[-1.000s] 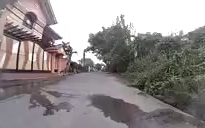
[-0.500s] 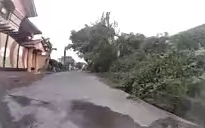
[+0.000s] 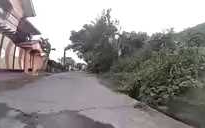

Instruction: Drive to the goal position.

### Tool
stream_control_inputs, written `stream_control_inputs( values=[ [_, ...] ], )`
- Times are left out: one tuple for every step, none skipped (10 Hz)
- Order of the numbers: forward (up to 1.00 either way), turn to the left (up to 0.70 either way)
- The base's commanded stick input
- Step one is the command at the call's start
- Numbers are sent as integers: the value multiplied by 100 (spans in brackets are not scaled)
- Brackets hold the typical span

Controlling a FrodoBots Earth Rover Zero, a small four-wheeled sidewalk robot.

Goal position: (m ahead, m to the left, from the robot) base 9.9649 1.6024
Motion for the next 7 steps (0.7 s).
stream_control_inputs(
  values=[
    [98,0],
    [98,0],
    [98,0],
    [98,12],
    [98,37],
    [98,25],
    [98,8]
  ],
)
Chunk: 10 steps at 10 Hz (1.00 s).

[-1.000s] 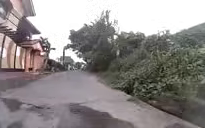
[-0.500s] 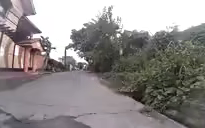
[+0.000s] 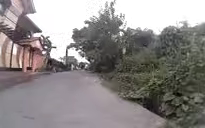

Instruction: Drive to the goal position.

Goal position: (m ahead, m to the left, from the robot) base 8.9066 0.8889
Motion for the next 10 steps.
stream_control_inputs(
  values=[
    [98,0],
    [98,0],
    [98,0],
    [98,0],
    [98,0],
    [98,0],
    [98,0],
    [98,0],
    [98,0],
    [98,0]
  ],
)
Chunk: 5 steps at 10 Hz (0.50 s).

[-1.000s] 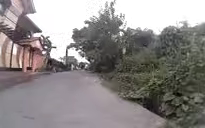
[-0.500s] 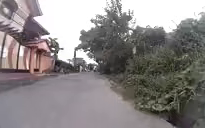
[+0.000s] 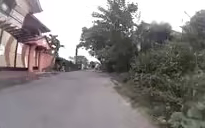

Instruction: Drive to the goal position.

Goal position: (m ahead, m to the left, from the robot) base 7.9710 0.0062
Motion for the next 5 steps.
stream_control_inputs(
  values=[
    [98,0],
    [98,0],
    [98,0],
    [98,0],
    [98,8]
  ],
)
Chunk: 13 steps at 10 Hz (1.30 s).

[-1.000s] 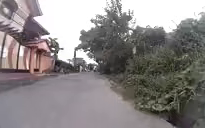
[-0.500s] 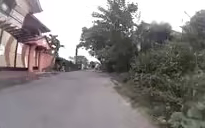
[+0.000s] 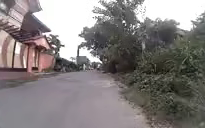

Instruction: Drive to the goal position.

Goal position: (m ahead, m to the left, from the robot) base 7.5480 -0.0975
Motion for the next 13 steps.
stream_control_inputs(
  values=[
    [98,8],
    [98,1],
    [98,0],
    [98,0],
    [98,0],
    [98,0],
    [98,0],
    [98,0],
    [98,0],
    [98,0],
    [98,0],
    [98,0],
    [98,0]
  ],
)
